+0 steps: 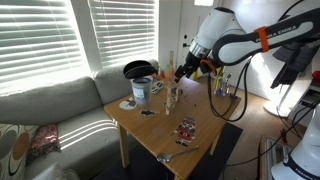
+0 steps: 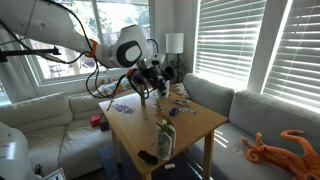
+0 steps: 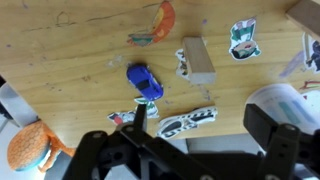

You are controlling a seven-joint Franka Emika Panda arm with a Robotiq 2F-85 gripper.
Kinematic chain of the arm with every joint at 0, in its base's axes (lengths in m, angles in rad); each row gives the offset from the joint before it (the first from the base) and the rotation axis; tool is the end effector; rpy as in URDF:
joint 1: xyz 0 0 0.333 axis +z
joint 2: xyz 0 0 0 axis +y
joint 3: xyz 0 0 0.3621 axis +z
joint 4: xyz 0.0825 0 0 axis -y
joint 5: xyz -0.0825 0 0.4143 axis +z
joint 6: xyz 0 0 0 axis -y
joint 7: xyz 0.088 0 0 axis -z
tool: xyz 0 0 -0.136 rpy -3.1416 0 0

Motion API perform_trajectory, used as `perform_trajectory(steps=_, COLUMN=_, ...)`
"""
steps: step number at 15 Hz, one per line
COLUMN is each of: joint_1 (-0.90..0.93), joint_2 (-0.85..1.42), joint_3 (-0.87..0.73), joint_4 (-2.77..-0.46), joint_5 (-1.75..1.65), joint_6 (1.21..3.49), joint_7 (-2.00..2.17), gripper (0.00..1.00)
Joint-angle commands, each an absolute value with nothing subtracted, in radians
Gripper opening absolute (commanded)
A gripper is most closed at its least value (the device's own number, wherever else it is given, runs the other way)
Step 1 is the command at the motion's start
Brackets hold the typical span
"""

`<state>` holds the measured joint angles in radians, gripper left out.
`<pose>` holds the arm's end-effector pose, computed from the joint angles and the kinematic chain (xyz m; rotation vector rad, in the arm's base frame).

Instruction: Shift a block from the stack to the table

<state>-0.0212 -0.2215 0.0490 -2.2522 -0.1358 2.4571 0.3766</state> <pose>0.5451 0.0140 0.5070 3.0110 -0.3951 0.6789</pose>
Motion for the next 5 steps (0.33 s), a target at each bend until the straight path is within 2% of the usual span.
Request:
perform_trajectory(steps=1, joint_1=-0.015, joint_2=-0.458, joint_3=0.017, joint_4=-2.372, joint_5=-0.097, joint_6=2.418, joint_7=0.208, gripper=1.00)
perform_trajectory(steps=4, joint_1=-0.006, joint_2=-0.559, joint_3=-0.010, joint_4=-2.410, joint_5=-0.113, joint_6=2.341, joint_7=0.037, gripper=1.00)
perform_trajectory(steps=5, joint_1=-0.034, joint_2=-0.473, joint_3=0.021, joint_4=-2.346, joint_5=-0.121, joint_6=2.359, joint_7=0.123, gripper=1.00)
